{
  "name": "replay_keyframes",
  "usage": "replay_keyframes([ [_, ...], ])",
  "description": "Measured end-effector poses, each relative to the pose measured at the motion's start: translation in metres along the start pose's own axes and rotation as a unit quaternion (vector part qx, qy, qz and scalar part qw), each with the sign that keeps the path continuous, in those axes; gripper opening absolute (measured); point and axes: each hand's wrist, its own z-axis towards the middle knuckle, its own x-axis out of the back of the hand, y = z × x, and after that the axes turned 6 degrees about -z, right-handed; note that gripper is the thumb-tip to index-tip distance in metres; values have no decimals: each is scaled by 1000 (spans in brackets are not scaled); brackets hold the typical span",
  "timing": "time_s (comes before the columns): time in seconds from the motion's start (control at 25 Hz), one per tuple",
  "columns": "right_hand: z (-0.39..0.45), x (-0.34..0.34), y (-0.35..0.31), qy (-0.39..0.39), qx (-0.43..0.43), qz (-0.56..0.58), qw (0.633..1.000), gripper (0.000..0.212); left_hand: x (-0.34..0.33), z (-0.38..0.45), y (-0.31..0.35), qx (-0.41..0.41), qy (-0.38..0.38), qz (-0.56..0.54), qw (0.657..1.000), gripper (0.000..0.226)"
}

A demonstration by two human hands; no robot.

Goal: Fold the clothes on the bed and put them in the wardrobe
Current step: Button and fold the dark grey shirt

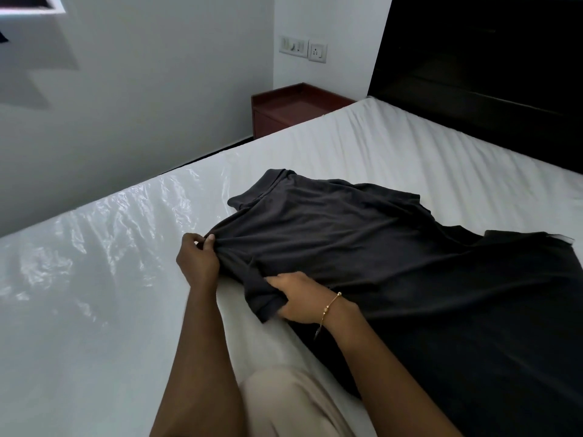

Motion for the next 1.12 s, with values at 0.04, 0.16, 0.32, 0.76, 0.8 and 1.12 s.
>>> replay_keyframes([
  [0.04,3,3,-2,3,0,44,999,35,2,0,1,4,12,-9,1000,15],
  [0.16,5,16,-18,-21,-8,132,991,44,6,4,0,33,15,-4,999,17],
  [0.32,5,-6,-35,-57,-20,201,978,49,13,-4,14,92,-53,-63,992,21],
  [0.76,-11,-29,-4,-100,-100,637,758,48,21,-12,7,-53,-22,97,994,25],
  [0.8,-13,-25,-1,-115,-70,618,775,37,24,-12,10,-126,-43,104,986,25],
  [1.12,22,41,34,8,-7,420,907,39,44,-17,30,-37,-354,325,876,58],
])
